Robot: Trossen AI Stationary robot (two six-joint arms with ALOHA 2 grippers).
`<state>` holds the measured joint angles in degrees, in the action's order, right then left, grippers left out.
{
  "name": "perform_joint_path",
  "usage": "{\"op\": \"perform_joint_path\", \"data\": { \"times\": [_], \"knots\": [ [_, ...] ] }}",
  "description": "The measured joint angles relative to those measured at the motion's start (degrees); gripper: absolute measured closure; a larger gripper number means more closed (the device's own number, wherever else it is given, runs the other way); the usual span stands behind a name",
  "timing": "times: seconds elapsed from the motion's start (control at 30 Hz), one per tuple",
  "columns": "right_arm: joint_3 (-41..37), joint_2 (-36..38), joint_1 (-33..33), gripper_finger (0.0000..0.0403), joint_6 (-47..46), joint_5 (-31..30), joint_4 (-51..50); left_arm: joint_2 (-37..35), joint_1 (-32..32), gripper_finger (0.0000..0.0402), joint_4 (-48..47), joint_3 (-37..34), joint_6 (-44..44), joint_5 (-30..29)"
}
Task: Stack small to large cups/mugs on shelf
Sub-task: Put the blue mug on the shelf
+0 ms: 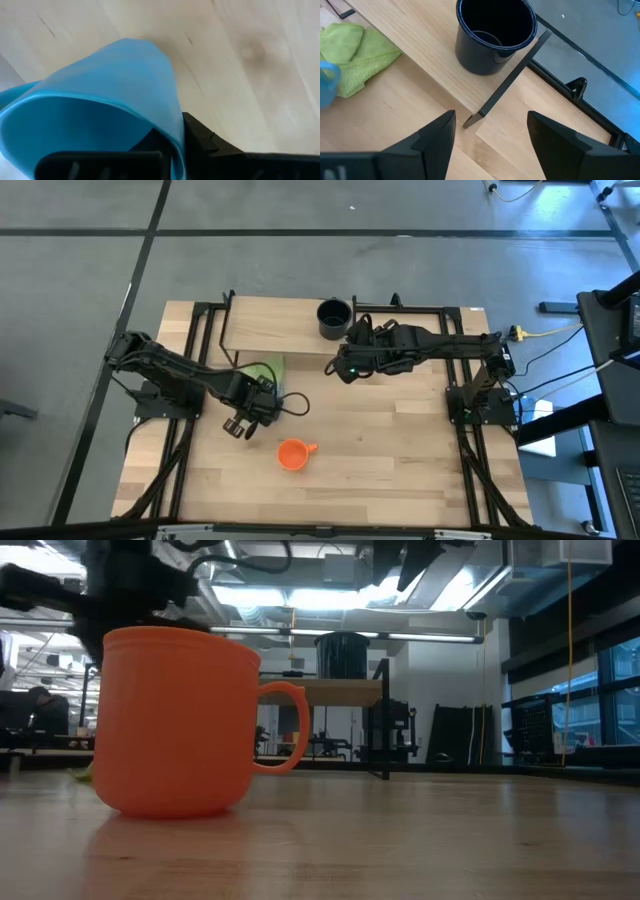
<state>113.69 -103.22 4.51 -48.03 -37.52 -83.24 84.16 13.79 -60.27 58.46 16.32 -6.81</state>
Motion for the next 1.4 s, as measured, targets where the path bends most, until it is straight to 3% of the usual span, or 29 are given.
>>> {"op": "perform_joint_path", "data": {
  "times": [0.27,0.57,1.03,1.4],
  "knots": [
    [0.00,0.00,0.00,0.0155,0.02,-0.35,0.00,-1.12,1.19,0.0387,-2.27,0.07,-6.07,-1.04],
    [-0.02,0.00,0.00,0.0155,-1.39,-0.34,-0.35,-2.16,3.39,0.0387,-0.75,0.92,-11.81,11.83],
    [-0.06,-0.24,0.85,0.0155,-2.96,2.59,6.48,-1.66,6.54,0.0387,-1.53,-2.38,-15.54,7.21],
    [-6.89,-0.87,0.15,0.0155,-0.22,8.36,24.99,-1.66,6.68,0.0383,-5.26,-2.38,-16.66,6.12]
  ]
}}
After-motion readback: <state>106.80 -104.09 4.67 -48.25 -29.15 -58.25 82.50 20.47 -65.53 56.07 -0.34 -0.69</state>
